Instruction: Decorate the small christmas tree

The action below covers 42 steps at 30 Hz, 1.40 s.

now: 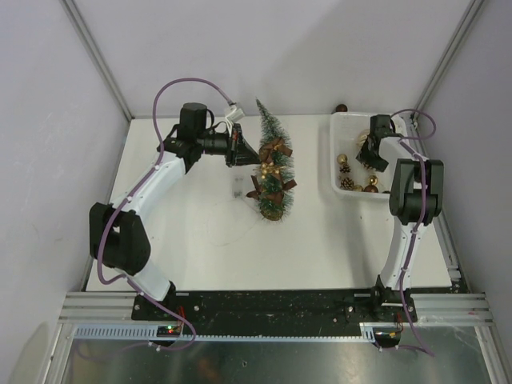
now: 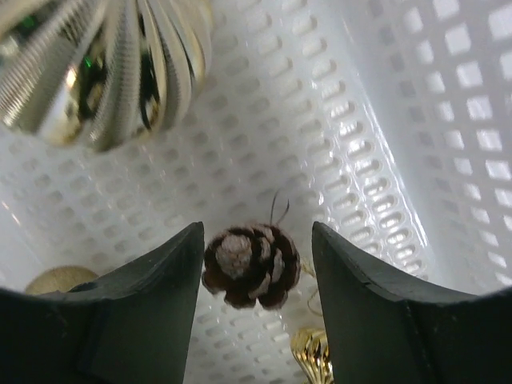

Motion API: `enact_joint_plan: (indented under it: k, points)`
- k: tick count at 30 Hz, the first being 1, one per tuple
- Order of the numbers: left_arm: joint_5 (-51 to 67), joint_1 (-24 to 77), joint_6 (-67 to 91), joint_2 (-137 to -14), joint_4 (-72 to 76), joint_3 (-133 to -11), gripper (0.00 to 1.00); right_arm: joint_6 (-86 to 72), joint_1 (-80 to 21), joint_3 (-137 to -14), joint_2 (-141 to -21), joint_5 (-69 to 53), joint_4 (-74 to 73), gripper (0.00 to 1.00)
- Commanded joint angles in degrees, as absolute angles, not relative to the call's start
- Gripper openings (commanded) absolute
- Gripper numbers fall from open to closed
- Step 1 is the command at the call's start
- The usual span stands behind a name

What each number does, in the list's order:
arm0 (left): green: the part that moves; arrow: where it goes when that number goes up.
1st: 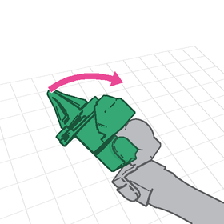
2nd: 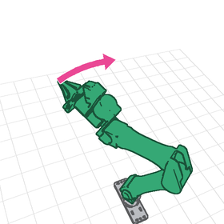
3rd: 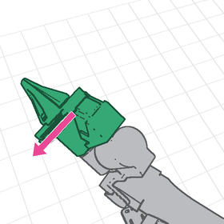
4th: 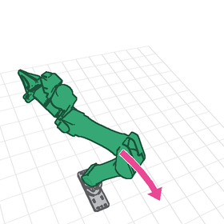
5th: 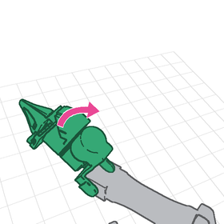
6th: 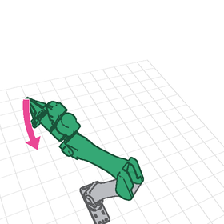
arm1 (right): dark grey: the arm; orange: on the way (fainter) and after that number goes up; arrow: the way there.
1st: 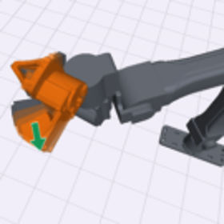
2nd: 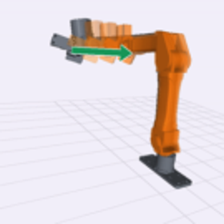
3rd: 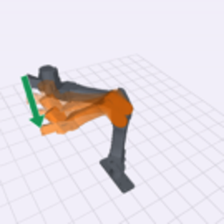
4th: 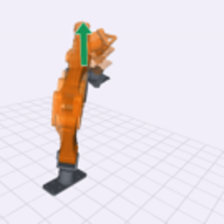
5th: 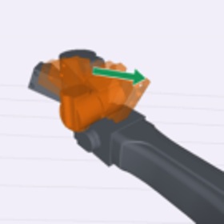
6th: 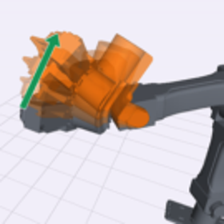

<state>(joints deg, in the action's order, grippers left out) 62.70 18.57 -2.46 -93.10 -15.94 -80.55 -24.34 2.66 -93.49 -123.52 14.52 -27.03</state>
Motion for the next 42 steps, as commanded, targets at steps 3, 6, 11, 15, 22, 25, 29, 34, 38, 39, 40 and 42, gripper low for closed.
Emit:
enact_joint_plan:
  k: [3,6,11,15,22,25,29,34,38,39,40,42]
  points:
    - [63.52,18.33,-2.09,-93.7,-15.03,-81.49,0.0,-25.78,2.48,-87.37,-118.62,11.98,-24.14,0.57]
    - [63.46,18.29,-2.17,-93.68,-15.06,-81.48,0.0,-26.0,2.38,-86.35,-117.66,11.48,-23.84,0.47]
    - [63.38,18.28,-2.36,-93.54,-15.08,-81.24,0.0,-26.02,1.02,-85.81,-112.13,10.87,-23.81,0.28]
    - [63.4,18.28,-2.37,-93.58,-15.03,-81.38,0.0,-25.24,-2.57,-86.76,-103.71,10.42,-24.47,0.26]
    - [63.76,18.29,-2.01,-93.9,-15.04,-82.71,0.0,-24.54,-9.15,-84.34,-89.01,2.0,-23.66,0.26]
    - [63.99,18.28,-1.83,-94.15,-15.07,-83.15,0.0,-26.64,-9.81,-80.24,-83.79,-5.87,-20.99,0.26]
    - [64.42,18.28,-1.54,-94.49,-15.04,-83.08,0.0,-31.44,-10.05,-75.23,-78.92,-15.81,-17.24,0.27]
    - [64.55,18.3,-1.5,-94.49,-15.07,-82.89,0.0,-35.89,-10.85,-69.37,-75.11,-23.09,-10.96,0.27]
    - [64.76,18.28,-1.45,-94.43,-15.05,-83.0,0.0,-37.39,-11.02,-66.51,-73.92,-28.32,-6.84,0.27]
    - [64.81,18.33,-1.43,-94.46,-15.09,-83.03,0.0,-37.64,-11.05,-65.82,-73.74,-29.63,-6.19,0.27]
    - [64.79,18.35,-1.42,-94.47,-15.06,-83.09,0.0,-38.02,-11.06,-65.21,-73.65,-30.68,-5.03,0.27]
    - [64.85,18.3,-1.41,-94.54,-15.08,-83.09,0.0,-38.42,-11.18,-63.59,-72.82,-33.47,-2.31,0.28]
